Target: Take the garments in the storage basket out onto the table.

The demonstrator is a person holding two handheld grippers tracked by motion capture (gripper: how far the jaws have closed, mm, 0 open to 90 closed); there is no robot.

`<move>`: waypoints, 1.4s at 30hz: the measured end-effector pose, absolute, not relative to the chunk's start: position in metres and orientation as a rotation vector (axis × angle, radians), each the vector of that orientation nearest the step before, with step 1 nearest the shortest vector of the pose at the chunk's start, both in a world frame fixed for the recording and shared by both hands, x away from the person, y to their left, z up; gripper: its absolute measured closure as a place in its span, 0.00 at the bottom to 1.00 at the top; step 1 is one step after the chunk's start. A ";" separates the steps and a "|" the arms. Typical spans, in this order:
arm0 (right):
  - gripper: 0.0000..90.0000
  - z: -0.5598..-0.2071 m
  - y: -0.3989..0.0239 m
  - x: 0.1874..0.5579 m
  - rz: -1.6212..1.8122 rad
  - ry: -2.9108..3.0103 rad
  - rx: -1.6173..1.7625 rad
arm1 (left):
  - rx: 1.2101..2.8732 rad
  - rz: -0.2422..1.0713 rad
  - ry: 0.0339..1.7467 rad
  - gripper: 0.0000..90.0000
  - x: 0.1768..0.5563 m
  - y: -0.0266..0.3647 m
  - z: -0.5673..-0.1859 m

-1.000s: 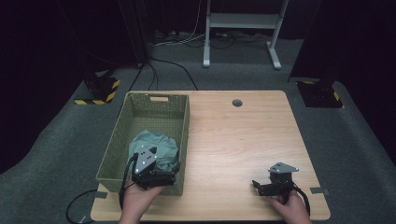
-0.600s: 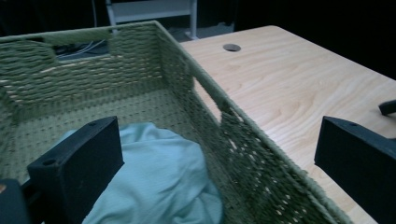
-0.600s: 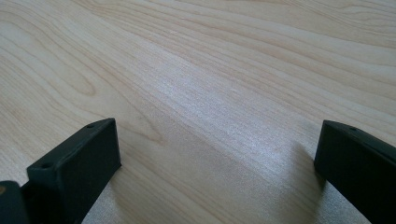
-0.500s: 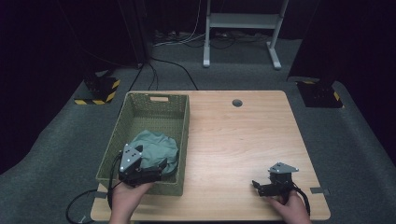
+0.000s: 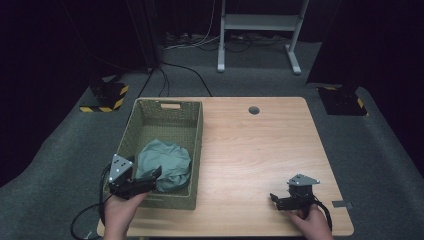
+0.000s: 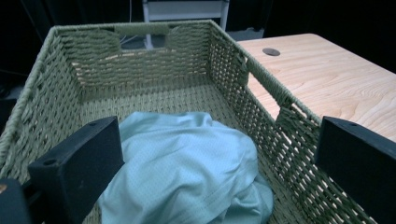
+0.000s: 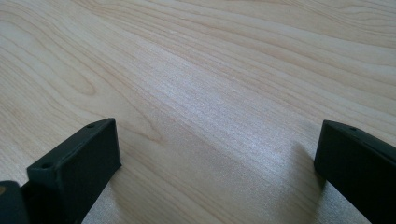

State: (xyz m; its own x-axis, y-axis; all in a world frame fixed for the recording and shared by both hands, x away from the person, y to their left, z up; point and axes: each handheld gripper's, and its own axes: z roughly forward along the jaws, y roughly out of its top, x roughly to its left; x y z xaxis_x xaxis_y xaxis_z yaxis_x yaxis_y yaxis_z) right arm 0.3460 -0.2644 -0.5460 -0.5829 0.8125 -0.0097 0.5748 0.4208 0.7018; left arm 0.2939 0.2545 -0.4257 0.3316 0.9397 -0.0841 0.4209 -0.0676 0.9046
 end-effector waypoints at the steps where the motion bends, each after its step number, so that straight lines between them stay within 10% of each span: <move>1: 0.00 -0.546 -0.264 0.346 0.949 2.332 1.192 | 1.659 0.701 1.255 0.01 0.294 0.255 -0.426; 42: 0.00 -0.546 -0.265 0.346 0.955 2.334 1.192 | 1.851 0.543 1.320 0.01 0.389 0.234 -0.437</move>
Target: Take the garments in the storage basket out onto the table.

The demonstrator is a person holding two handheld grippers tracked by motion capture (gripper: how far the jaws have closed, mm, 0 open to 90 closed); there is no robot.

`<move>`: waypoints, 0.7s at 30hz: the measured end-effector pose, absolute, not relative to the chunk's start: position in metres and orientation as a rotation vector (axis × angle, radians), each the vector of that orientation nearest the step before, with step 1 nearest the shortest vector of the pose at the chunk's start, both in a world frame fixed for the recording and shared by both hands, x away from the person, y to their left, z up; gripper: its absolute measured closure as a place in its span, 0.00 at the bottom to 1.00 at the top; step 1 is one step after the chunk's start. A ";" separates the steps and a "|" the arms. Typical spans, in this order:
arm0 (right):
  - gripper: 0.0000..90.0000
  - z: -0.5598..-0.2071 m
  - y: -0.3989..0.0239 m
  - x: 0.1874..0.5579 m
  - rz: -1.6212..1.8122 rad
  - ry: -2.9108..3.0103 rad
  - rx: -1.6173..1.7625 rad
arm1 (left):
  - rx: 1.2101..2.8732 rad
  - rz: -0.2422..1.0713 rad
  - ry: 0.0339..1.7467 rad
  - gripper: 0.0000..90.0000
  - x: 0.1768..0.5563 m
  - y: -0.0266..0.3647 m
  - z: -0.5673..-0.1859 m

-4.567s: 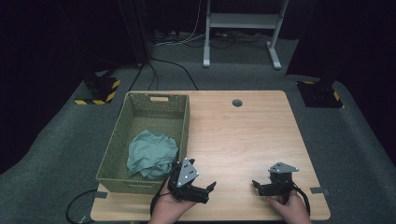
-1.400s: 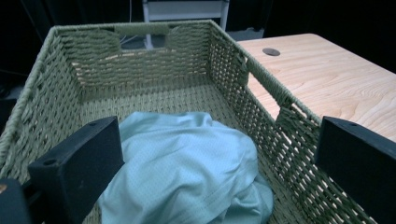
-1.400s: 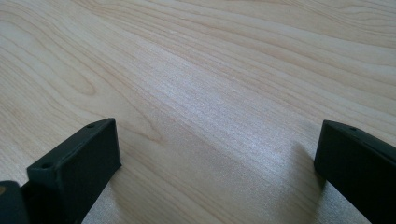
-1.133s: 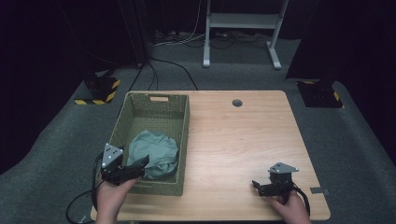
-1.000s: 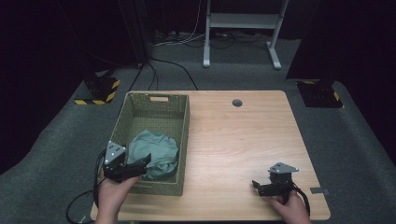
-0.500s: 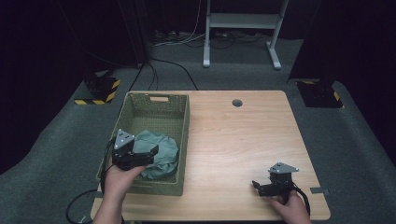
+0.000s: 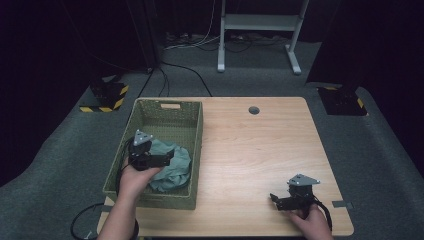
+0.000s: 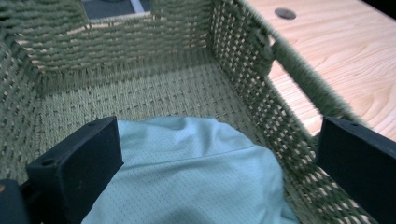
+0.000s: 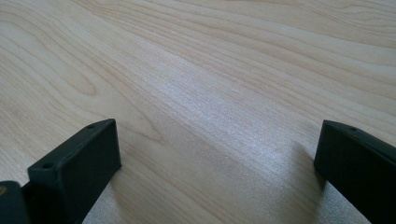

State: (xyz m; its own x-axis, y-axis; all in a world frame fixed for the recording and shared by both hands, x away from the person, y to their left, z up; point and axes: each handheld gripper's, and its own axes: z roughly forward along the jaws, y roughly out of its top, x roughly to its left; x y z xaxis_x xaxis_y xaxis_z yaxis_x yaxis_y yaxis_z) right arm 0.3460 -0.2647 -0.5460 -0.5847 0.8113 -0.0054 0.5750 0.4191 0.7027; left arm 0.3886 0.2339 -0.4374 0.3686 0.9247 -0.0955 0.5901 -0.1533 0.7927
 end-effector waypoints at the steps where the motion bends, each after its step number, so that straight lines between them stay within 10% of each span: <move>1: 0.00 -0.546 -0.265 0.346 0.955 2.334 1.191 | 1.857 0.537 1.330 0.01 0.391 0.234 -0.439; 21: 0.00 -0.546 -0.265 0.346 0.954 2.334 1.192 | 2.035 0.363 1.543 0.01 0.421 0.244 -0.463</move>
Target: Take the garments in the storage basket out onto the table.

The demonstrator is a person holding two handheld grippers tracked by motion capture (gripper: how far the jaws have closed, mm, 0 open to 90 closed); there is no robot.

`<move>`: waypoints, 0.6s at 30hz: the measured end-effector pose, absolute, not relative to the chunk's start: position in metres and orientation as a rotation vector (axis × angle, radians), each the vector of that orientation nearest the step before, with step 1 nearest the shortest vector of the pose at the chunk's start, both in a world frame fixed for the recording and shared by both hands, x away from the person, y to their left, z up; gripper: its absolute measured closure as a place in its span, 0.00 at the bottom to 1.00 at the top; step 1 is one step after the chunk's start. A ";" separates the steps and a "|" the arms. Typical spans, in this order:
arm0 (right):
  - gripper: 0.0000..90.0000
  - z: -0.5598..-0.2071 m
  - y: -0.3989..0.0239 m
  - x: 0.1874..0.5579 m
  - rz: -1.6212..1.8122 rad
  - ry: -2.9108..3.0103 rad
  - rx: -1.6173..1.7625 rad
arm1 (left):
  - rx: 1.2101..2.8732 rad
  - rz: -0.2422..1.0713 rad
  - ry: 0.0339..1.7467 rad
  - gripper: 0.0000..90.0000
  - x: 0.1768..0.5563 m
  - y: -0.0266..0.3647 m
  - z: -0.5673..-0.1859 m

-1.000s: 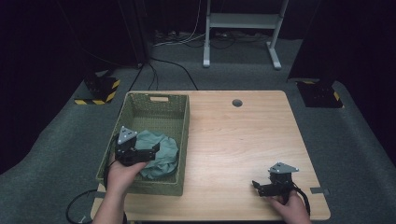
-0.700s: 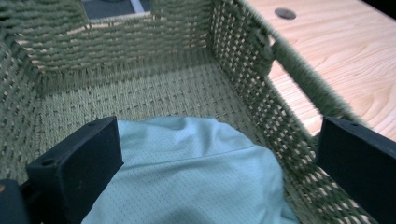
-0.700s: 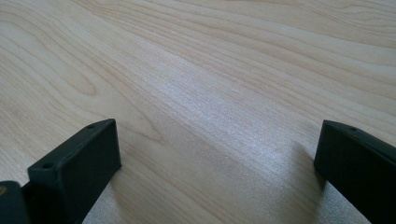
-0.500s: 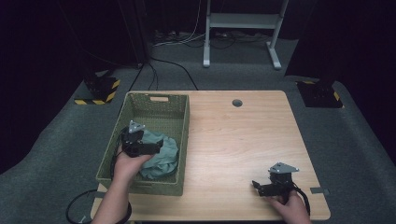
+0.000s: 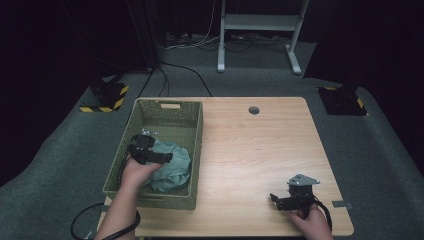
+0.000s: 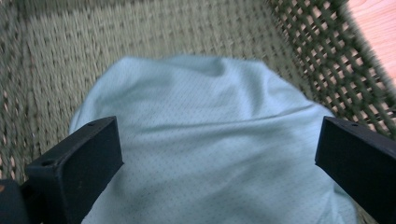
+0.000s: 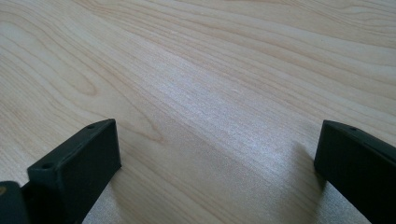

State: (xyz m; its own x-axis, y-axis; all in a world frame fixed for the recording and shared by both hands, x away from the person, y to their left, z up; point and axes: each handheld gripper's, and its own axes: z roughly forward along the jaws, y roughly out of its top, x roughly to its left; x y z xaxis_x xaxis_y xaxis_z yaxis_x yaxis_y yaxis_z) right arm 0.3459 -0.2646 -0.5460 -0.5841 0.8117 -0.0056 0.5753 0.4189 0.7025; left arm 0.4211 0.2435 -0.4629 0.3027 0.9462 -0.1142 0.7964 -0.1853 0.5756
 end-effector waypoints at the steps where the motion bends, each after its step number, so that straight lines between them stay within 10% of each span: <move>1: 0.00 -0.546 -0.265 0.346 0.954 2.334 1.191 | 2.037 0.347 1.555 0.01 0.422 0.245 -0.465; 18: 0.00 -0.546 -0.264 0.346 0.956 2.337 1.189 | 2.173 0.115 1.631 0.00 0.431 0.243 -0.498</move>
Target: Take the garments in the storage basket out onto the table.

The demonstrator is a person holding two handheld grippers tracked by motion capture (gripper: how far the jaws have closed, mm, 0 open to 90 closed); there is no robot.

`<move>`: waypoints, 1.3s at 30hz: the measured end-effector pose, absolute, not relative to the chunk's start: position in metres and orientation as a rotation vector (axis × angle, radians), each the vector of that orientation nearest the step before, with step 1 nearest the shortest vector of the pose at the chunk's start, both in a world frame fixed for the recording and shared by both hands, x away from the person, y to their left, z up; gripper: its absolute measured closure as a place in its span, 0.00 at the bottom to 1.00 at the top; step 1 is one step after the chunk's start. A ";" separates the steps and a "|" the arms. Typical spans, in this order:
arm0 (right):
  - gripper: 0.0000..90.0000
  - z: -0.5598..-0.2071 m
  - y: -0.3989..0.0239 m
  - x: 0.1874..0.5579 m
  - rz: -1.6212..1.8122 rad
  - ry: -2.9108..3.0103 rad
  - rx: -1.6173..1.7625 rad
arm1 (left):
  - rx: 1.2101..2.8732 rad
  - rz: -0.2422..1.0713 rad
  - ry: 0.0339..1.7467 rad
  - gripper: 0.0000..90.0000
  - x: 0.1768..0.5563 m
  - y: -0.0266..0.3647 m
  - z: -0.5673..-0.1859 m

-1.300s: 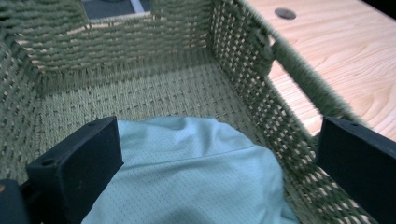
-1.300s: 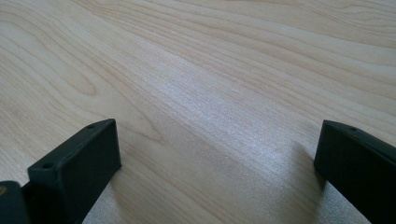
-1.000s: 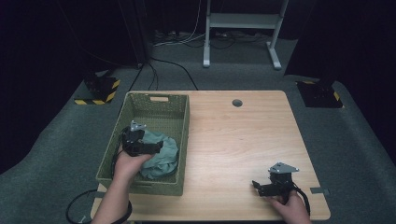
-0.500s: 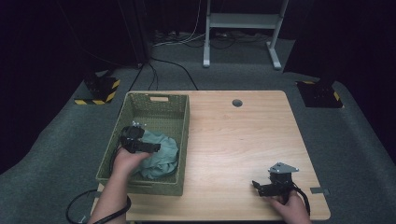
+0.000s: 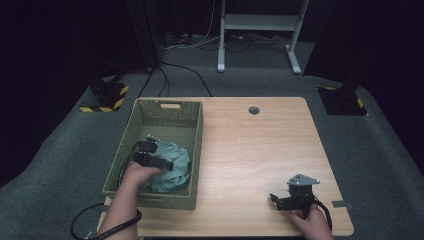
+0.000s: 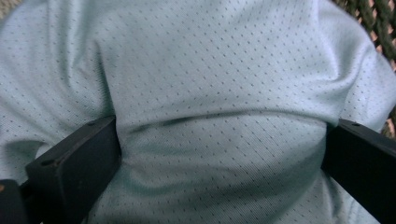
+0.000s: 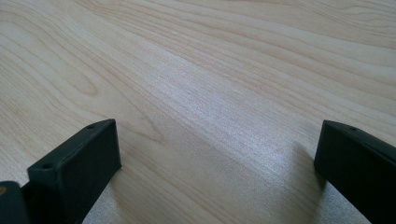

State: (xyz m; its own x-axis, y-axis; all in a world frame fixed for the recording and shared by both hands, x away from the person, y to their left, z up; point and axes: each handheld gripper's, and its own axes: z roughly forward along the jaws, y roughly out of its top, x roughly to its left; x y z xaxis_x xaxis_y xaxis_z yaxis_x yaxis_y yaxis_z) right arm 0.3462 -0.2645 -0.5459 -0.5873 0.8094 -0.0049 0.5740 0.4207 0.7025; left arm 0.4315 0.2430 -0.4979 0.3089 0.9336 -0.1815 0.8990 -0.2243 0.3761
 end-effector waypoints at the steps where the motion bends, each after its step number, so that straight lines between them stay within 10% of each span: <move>1: 0.00 -0.546 -0.265 0.346 0.956 2.337 1.189 | 2.179 0.118 1.629 0.00 0.431 0.243 -0.498; 15: 0.00 -0.546 -0.264 0.346 0.954 2.338 1.188 | 2.266 0.181 1.654 0.02 0.442 0.231 -0.507; 25: 0.00 -0.546 -0.264 0.346 0.958 2.345 1.183 | 2.272 0.156 1.646 0.44 0.440 0.225 -0.495; 39: 0.00 -0.546 -0.264 0.347 0.963 2.349 1.180 | 2.299 0.201 1.582 0.63 0.432 0.221 -0.484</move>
